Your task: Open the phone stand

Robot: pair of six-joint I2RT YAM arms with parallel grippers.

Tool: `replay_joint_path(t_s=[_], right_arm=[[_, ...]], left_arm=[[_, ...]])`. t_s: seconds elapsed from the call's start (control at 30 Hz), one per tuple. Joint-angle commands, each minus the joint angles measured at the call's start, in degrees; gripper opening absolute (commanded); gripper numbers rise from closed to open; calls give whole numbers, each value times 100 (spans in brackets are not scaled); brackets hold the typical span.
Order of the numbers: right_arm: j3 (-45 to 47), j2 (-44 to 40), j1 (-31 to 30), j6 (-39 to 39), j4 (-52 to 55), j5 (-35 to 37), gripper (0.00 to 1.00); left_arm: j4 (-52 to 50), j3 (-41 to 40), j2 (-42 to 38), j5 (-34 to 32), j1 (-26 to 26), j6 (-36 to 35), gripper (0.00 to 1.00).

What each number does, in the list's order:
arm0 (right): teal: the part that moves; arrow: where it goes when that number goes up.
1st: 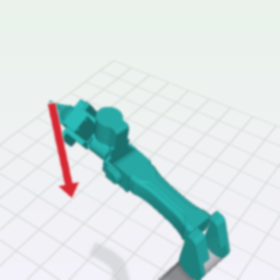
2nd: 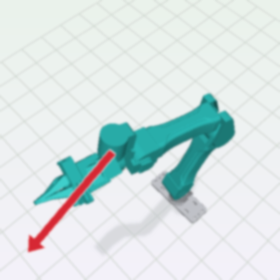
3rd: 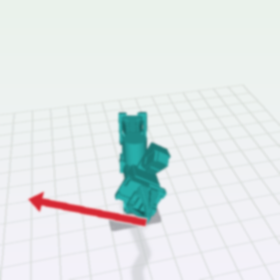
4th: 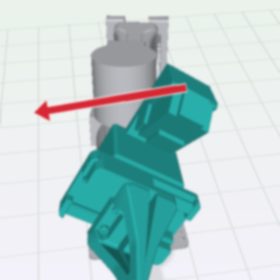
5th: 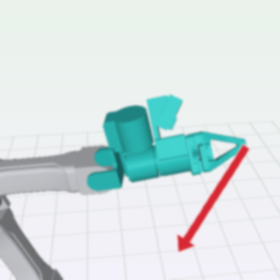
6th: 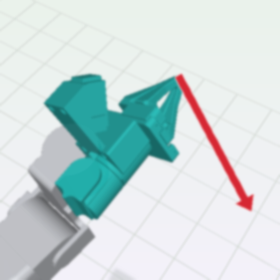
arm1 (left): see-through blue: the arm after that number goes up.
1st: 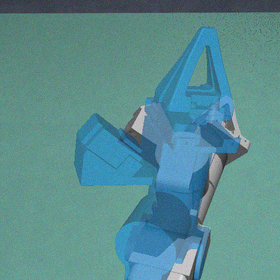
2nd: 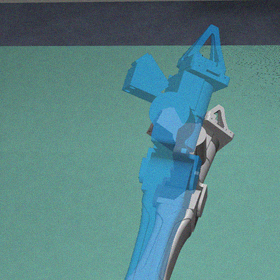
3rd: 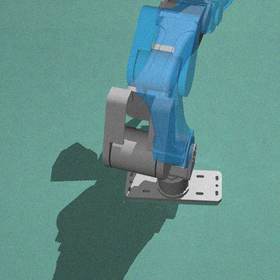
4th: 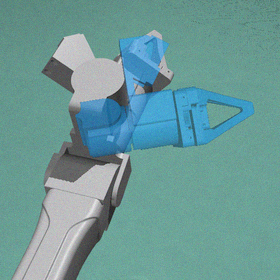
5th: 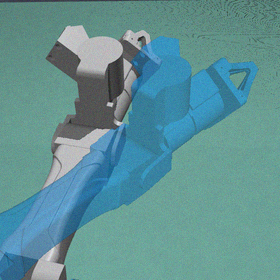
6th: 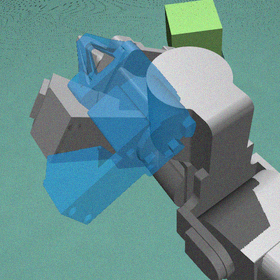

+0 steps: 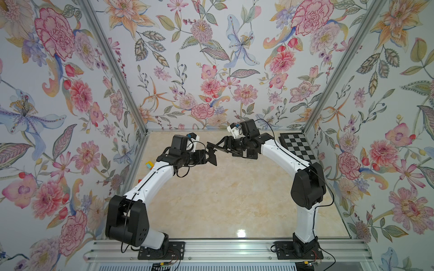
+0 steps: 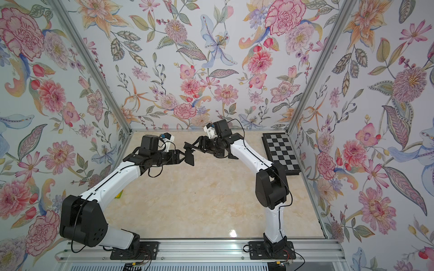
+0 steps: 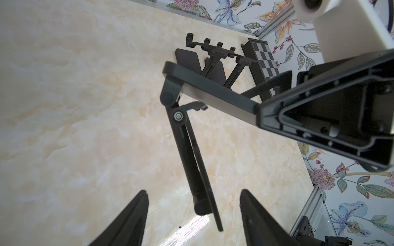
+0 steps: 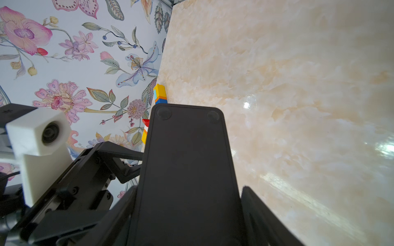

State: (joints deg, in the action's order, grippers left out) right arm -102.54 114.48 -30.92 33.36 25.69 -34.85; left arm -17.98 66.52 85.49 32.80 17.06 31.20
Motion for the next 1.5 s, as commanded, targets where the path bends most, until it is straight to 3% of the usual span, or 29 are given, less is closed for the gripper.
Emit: replay_joint_path(t_s=[0.0, 0.2, 0.53, 1.17, 1.47], right_arm=[[-240, 107, -19, -141, 87, 31, 53], [-296, 152, -68, -208, 155, 40, 53], [-337, 175, -143, -273, 199, 22, 52], [-489, 214, -222, -379, 311, -101, 52], [-661, 278, -310, -497, 471, -79, 52]], left_arm=[[-65, 220, 81, 122, 54, -116, 68], [-57, 320, 196, 148, 61, -123, 60], [-65, 362, 350, 173, 65, -150, 58], [-65, 445, 547, 209, 87, -235, 43], [-63, 498, 641, 251, 87, -278, 24]])
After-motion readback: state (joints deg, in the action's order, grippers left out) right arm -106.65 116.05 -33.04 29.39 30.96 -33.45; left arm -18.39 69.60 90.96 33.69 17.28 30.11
